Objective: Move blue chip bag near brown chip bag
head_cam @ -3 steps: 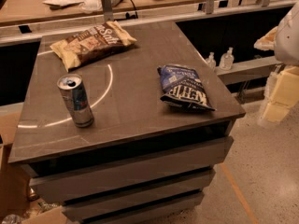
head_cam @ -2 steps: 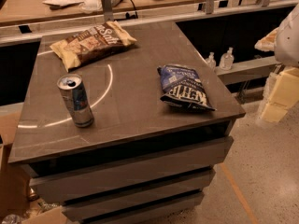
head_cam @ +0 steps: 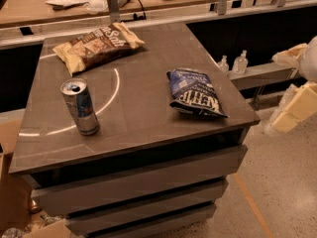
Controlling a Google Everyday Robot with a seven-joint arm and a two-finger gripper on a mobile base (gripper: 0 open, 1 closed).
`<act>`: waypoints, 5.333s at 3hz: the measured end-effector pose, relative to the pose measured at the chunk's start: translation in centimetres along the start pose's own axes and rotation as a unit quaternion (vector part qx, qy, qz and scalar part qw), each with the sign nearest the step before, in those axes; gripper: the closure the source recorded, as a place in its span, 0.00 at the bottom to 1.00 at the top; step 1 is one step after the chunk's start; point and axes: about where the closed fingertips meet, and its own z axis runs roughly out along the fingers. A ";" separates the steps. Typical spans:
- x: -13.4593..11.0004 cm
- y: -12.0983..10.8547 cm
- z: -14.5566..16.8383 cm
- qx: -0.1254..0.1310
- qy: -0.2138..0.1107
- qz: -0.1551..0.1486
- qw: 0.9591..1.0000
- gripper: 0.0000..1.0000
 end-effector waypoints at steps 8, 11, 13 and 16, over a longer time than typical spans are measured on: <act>-3.9 -2.8 11.5 -0.065 -0.237 -0.040 0.969 0.00; -5.8 -3.1 14.9 -0.041 -0.239 -0.064 0.968 0.16; -6.3 -3.9 15.2 -0.021 -0.233 -0.068 0.970 0.63; -10.7 -7.8 15.3 0.004 -0.267 -0.099 0.959 1.00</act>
Offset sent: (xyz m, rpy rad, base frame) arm 0.0359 0.0228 -0.0377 0.4237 -0.0986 0.1363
